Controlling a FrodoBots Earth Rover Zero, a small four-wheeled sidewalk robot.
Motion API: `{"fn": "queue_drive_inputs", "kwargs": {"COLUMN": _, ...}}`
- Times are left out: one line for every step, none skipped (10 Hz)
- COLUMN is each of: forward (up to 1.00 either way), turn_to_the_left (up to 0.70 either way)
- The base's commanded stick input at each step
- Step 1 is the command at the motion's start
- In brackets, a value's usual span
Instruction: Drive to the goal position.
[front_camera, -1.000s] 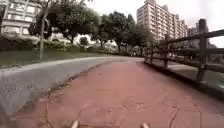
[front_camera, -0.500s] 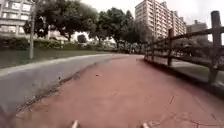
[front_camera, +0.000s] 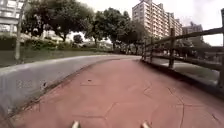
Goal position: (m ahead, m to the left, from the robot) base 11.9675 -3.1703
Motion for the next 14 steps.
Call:
{"fn": "queue_drive_inputs", "kwargs": {"forward": 0.7, "turn_to_the_left": 0.0}}
{"fn": "queue_drive_inputs", "kwargs": {"forward": 0.7, "turn_to_the_left": 0.0}}
{"fn": "queue_drive_inputs", "kwargs": {"forward": 0.7, "turn_to_the_left": 0.0}}
{"fn": "queue_drive_inputs", "kwargs": {"forward": 0.7, "turn_to_the_left": 0.0}}
{"fn": "queue_drive_inputs", "kwargs": {"forward": 0.7, "turn_to_the_left": 0.0}}
{"fn": "queue_drive_inputs", "kwargs": {"forward": 0.7, "turn_to_the_left": 0.0}}
{"fn": "queue_drive_inputs", "kwargs": {"forward": 0.7, "turn_to_the_left": 0.0}}
{"fn": "queue_drive_inputs", "kwargs": {"forward": 0.7, "turn_to_the_left": 0.0}}
{"fn": "queue_drive_inputs", "kwargs": {"forward": 0.7, "turn_to_the_left": 0.0}}
{"fn": "queue_drive_inputs", "kwargs": {"forward": 0.7, "turn_to_the_left": 0.0}}
{"fn": "queue_drive_inputs", "kwargs": {"forward": 0.7, "turn_to_the_left": 0.0}}
{"fn": "queue_drive_inputs", "kwargs": {"forward": 0.7, "turn_to_the_left": 0.0}}
{"fn": "queue_drive_inputs", "kwargs": {"forward": 0.7, "turn_to_the_left": 0.0}}
{"fn": "queue_drive_inputs", "kwargs": {"forward": 0.7, "turn_to_the_left": -0.1}}
